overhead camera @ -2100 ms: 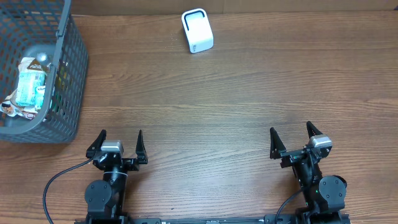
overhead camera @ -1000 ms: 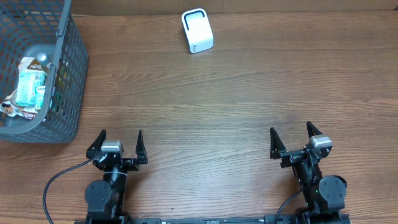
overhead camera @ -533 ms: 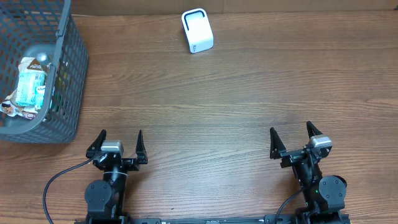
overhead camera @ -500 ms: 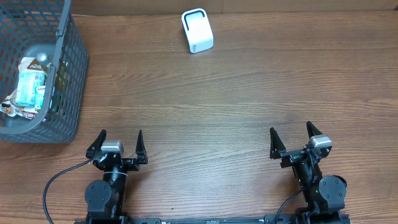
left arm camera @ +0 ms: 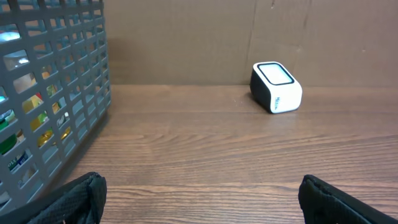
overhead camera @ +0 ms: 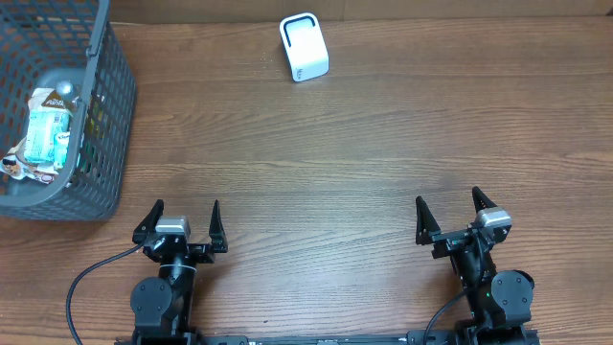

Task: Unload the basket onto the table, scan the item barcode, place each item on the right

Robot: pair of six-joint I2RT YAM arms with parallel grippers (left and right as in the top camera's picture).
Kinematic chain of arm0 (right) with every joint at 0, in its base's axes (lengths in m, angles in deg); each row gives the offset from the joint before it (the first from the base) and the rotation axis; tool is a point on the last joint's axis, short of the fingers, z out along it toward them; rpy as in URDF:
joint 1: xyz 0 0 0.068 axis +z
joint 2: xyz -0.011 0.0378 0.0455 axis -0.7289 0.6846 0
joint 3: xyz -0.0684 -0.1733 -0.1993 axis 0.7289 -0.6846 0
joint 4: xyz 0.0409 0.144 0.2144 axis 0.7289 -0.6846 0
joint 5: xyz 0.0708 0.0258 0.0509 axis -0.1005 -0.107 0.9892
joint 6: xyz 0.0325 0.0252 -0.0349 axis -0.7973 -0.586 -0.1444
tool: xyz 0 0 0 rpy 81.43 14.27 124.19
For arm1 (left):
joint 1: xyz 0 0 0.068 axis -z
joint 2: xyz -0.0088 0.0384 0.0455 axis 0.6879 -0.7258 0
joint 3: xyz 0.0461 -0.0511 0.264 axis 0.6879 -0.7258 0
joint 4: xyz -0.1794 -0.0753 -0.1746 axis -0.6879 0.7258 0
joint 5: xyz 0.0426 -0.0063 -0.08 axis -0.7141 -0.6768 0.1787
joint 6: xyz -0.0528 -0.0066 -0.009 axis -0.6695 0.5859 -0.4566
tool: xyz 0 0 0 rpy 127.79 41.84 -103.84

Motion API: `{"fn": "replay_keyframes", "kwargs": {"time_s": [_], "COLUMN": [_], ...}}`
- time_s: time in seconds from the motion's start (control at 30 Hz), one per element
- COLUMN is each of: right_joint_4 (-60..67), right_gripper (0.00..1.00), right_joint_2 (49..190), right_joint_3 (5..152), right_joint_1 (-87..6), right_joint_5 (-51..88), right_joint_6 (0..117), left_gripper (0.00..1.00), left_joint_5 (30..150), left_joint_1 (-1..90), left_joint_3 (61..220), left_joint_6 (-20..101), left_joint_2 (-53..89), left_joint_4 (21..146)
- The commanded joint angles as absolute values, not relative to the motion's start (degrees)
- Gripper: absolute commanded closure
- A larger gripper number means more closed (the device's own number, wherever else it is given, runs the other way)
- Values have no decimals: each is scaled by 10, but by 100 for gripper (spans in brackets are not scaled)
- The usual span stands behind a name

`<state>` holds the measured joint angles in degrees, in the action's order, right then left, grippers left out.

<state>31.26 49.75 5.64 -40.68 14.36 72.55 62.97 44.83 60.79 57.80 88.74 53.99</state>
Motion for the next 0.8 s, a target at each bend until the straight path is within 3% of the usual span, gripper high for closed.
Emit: {"fn": "replay_keyframes", "kwargs": {"time_s": [0.0,0.37,0.77], "right_joint_4": [314,314,314], "right_gripper": [0,0,0], "right_joint_2": [492,492,492], "right_joint_3": [50,50,50], "right_joint_1": [-404,-404,-404], "right_joint_5": [136,136,136], "right_joint_6": [726,726,726], "left_gripper": [1,0,0], "left_joint_5": [604,703,730], "left_joint_1": [446,446,446], "left_joint_3": [606,702,1014], "left_joint_6": [604,585,616], "left_joint_2": [894,894,878], "left_joint_4": [529,353,348]}}
